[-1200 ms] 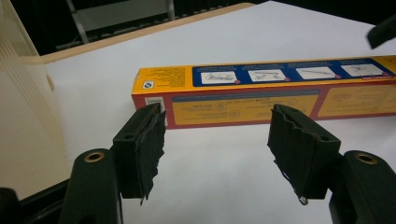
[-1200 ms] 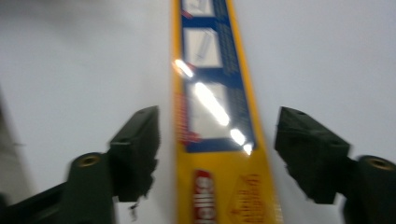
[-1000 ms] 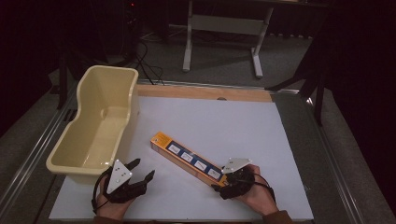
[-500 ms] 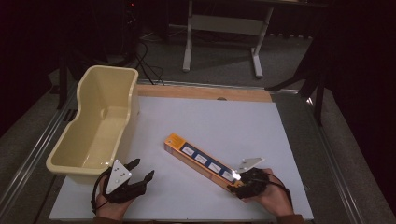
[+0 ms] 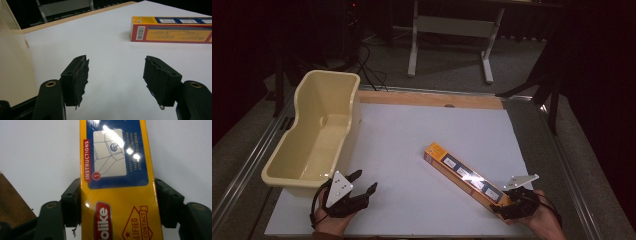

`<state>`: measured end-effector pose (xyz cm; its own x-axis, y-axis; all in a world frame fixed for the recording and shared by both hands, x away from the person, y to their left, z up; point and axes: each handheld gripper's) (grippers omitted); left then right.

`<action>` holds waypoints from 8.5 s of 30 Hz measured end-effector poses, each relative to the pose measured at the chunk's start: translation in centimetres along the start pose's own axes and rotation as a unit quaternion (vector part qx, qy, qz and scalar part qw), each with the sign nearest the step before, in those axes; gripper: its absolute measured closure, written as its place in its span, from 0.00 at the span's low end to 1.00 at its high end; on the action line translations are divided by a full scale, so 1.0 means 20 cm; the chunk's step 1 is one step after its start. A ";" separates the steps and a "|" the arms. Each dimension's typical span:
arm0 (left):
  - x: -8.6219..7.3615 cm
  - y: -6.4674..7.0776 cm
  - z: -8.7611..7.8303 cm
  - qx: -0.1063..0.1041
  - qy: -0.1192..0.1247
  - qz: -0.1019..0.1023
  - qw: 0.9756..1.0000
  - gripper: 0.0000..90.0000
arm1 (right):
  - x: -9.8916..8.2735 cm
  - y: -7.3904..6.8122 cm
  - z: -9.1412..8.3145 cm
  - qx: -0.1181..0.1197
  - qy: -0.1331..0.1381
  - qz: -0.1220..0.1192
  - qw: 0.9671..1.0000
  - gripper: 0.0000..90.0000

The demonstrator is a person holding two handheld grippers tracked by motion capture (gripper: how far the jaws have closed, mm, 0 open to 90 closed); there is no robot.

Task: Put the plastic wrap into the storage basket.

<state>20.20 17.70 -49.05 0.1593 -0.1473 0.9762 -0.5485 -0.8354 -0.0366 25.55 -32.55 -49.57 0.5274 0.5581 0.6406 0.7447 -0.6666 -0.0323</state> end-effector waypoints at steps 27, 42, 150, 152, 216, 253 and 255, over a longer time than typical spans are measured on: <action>0.00 0.00 0.00 -0.003 0.001 -0.002 1.000 0.40 | 0.55 -0.03 0.45 0.036 -0.182 -0.091 0.978 0.36; 0.00 0.00 0.00 -0.003 0.002 -0.002 1.000 0.40 | 0.59 -0.05 0.47 0.020 -0.227 -0.044 0.973 0.44; 0.00 0.00 -0.01 0.002 0.011 -0.004 1.000 0.40 | 1.63 -0.34 0.60 0.322 0.136 0.397 0.848 0.44; 0.00 0.00 -0.01 0.001 0.011 -0.005 1.000 0.40 | 1.65 -0.34 0.61 0.323 0.137 0.403 0.845 0.44; -0.01 0.00 -0.03 0.001 0.021 0.002 1.000 0.40 | 1.98 -0.83 1.02 0.309 0.144 0.443 0.829 0.44; -0.01 0.00 -0.03 -0.006 0.019 -0.005 1.000 0.40 | 1.96 -0.95 1.16 0.228 0.098 0.465 0.849 0.42; -0.01 0.00 -0.03 -0.006 0.019 -0.005 1.000 0.40 | 1.97 -0.96 1.16 0.213 0.088 0.464 0.855 0.42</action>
<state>19.68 18.03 -49.04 0.1338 -0.1177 0.9840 -0.5571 -0.8301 -0.0235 41.47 13.80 -41.53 0.9302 -0.2222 0.2922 0.1404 -0.5202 -0.8424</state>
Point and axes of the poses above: each handheld gripper's, and its own axes: z roughly forward along the jaws, x roughly out of its top, y roughly to its right, and after that the axes turned 12 degrees about y, right-handed
